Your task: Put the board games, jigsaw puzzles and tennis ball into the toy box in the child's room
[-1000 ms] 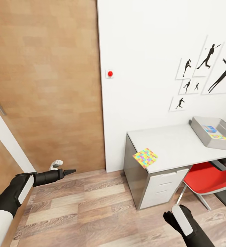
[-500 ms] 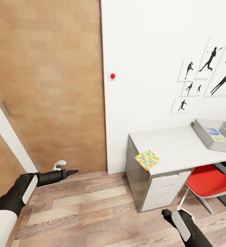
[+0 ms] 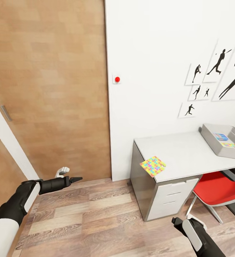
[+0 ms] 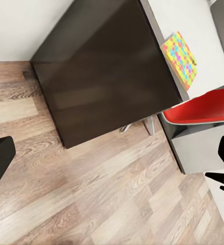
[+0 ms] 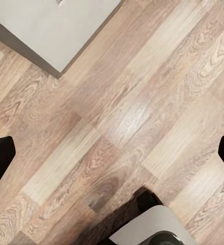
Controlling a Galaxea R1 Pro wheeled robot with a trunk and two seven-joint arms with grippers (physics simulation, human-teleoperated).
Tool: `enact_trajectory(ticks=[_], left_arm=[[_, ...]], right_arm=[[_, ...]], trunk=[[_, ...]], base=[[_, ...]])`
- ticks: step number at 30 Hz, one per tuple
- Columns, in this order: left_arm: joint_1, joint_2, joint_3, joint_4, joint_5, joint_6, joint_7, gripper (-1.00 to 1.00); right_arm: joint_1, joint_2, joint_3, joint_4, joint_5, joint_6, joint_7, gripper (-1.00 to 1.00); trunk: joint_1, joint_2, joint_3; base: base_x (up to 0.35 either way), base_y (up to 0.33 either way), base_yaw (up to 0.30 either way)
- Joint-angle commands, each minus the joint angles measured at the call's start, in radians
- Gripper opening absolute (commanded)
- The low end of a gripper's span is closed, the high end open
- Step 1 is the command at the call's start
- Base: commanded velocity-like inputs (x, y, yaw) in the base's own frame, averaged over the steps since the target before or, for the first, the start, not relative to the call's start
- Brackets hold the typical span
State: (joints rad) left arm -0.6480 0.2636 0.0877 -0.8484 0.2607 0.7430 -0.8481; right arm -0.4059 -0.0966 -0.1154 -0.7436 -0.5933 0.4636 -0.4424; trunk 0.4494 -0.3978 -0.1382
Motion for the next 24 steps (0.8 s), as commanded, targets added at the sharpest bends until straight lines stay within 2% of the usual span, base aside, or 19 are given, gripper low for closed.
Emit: enact_trajectory(ticks=[1, 19, 20, 21, 24], left_arm=[[-0.001, -0.001, 0.001, 0.0, 0.001, 0.006, -0.001, 1.0], [-0.001, -0.011, 0.0, 0.0, -0.003, 0.006, 0.01, 1.0], [-0.001, -0.015, 0.0, 0.0, -0.003, 0.006, 0.022, 1.0], [-0.001, -0.024, 0.0, 0.0, -0.003, 0.006, 0.075, 1.0], [-0.001, -0.029, 0.0, 0.001, -0.002, 0.005, 0.116, 1.0]], right_arm=[[-0.001, 0.0, 0.0, -0.002, -0.009, 0.003, -0.007, 1.0], [-0.001, -0.002, -0.005, 0.032, -0.009, -0.024, -0.007, 1.0], [-0.001, -0.002, -0.006, 0.04, -0.009, -0.027, -0.007, 1.0], [-0.001, -0.002, -0.007, 0.062, -0.008, -0.03, 0.0, 1.0], [-0.001, -0.003, -0.008, 0.068, -0.008, -0.03, 0.019, 1.0]], trunk=[[0.001, -0.002, -0.002], [0.001, -0.002, -0.002], [0.001, -0.002, -0.002], [0.001, -0.002, -0.002], [0.001, -0.002, -0.002]], base=[[0.0, 0.0, 0.0], [0.0, 0.0, 0.0], [0.0, 0.0, 0.0], [0.0, 0.0, 0.0], [0.0, 0.0, 0.0]])
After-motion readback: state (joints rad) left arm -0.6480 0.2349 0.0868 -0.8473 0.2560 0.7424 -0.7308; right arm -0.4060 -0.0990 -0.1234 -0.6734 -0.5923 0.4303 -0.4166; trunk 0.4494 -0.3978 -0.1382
